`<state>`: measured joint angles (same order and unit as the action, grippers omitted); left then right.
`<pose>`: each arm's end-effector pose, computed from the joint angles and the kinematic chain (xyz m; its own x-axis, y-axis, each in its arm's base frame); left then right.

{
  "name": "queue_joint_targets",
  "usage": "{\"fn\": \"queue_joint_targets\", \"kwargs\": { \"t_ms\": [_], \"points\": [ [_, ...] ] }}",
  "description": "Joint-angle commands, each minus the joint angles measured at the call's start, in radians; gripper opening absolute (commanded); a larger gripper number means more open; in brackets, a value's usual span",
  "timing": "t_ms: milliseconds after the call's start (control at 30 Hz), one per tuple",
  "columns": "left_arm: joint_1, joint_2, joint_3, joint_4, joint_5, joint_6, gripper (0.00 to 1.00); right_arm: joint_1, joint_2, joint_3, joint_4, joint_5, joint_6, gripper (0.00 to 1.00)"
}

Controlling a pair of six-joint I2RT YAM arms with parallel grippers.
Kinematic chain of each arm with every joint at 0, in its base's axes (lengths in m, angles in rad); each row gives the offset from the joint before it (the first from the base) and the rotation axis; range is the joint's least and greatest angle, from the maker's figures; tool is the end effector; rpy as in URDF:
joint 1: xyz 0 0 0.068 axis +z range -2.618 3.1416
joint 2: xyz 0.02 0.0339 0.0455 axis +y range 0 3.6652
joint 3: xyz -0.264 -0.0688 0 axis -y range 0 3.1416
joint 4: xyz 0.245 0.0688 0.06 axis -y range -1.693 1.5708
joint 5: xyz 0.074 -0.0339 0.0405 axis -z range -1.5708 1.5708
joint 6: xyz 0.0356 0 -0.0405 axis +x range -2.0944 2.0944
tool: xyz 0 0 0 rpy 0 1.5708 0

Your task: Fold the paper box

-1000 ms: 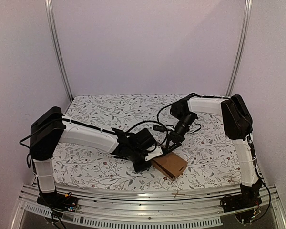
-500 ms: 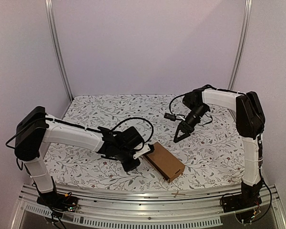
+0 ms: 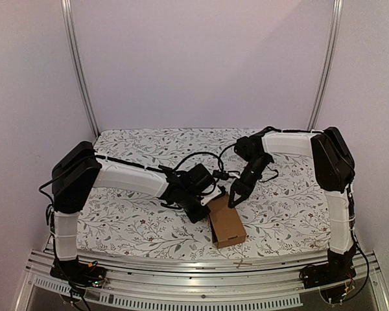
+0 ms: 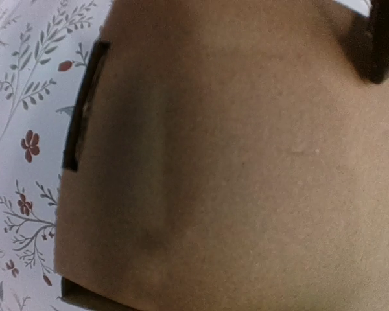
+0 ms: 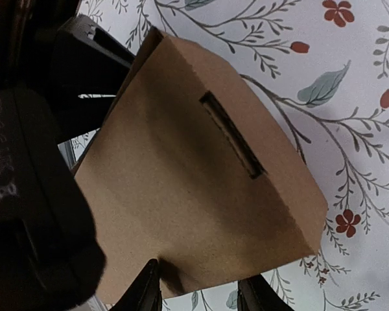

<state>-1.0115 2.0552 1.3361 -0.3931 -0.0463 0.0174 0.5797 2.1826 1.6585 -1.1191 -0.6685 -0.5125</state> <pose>0.2218 -0.3511 0.1326 -0.4612 0.7695 -0.4419 0.8440 0.5341 0.0492 0.3279 0.2411 0.1573 -0.5348 -0.8101 -0.2401 -0.7511 0.3257 0.5742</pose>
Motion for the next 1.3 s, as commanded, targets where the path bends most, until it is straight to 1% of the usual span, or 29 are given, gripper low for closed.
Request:
{"fn": "queue_joint_targets", "kwargs": {
  "t_ms": [0,100,167,267,333,400,467,567,733,867,933,967,1033,1067,1100,1167,1267],
  "points": [
    [0.02,0.094,0.141,0.041,0.008,0.021,0.08,0.078,0.054,0.005,0.011,-0.057,0.014,0.37],
    [0.02,0.118,0.18,0.043,0.013,0.028,0.08,0.077,0.07,0.014,0.007,-0.053,0.042,0.37],
    [0.02,0.109,0.174,0.041,-0.001,0.036,0.09,0.063,0.066,0.0,0.007,-0.054,0.041,0.37],
    [0.024,0.072,0.142,0.026,-0.032,0.047,0.1,0.01,0.051,-0.011,0.004,-0.07,0.047,0.37],
    [0.025,0.032,0.102,0.024,-0.052,0.051,0.11,-0.026,0.029,-0.02,-0.004,-0.07,0.043,0.39],
    [0.026,-0.014,0.059,0.023,-0.061,0.048,0.12,-0.054,0.0,-0.033,-0.017,-0.069,0.028,0.43],
    [0.025,-0.062,0.006,0.02,-0.051,0.03,0.13,-0.069,-0.04,-0.056,-0.03,-0.065,0.011,0.46],
    [0.012,-0.131,-0.072,0.014,-0.025,-0.005,0.14,-0.072,-0.105,-0.111,-0.043,-0.029,-0.028,0.48],
    [-0.068,-0.214,-0.197,0.004,-0.002,-0.047,0.14,-0.075,-0.196,-0.243,-0.042,0.065,-0.131,0.5],
    [-0.169,-0.243,-0.265,0.045,-0.006,-0.058,0.14,-0.074,-0.267,-0.358,-0.027,0.144,-0.23,0.51],
    [-0.201,-0.243,-0.285,0.079,-0.012,-0.068,0.13,-0.074,-0.313,-0.419,0.004,0.185,-0.269,0.47],
    [-0.209,-0.236,-0.288,0.094,-0.009,-0.076,0.13,-0.074,-0.336,-0.457,0.023,0.207,-0.291,0.43],
    [-0.219,-0.212,-0.281,0.112,-0.006,-0.081,0.12,-0.066,-0.374,-0.505,0.069,0.251,-0.315,0.3],
    [-0.223,-0.197,-0.272,0.118,-0.008,-0.076,0.12,-0.055,-0.388,-0.526,0.091,0.271,-0.327,0.25],
    [-0.227,-0.182,-0.259,0.121,-0.008,-0.069,0.11,-0.039,-0.396,-0.544,0.116,0.287,-0.333,0.21],
    [-0.236,-0.154,-0.227,0.134,-0.003,-0.054,0.1,0.012,-0.401,-0.576,0.168,0.306,-0.344,0.17],
    [-0.244,-0.106,-0.179,0.158,0.019,-0.037,0.09,0.081,-0.355,-0.555,0.188,0.252,-0.323,0.15]
  ]
}}
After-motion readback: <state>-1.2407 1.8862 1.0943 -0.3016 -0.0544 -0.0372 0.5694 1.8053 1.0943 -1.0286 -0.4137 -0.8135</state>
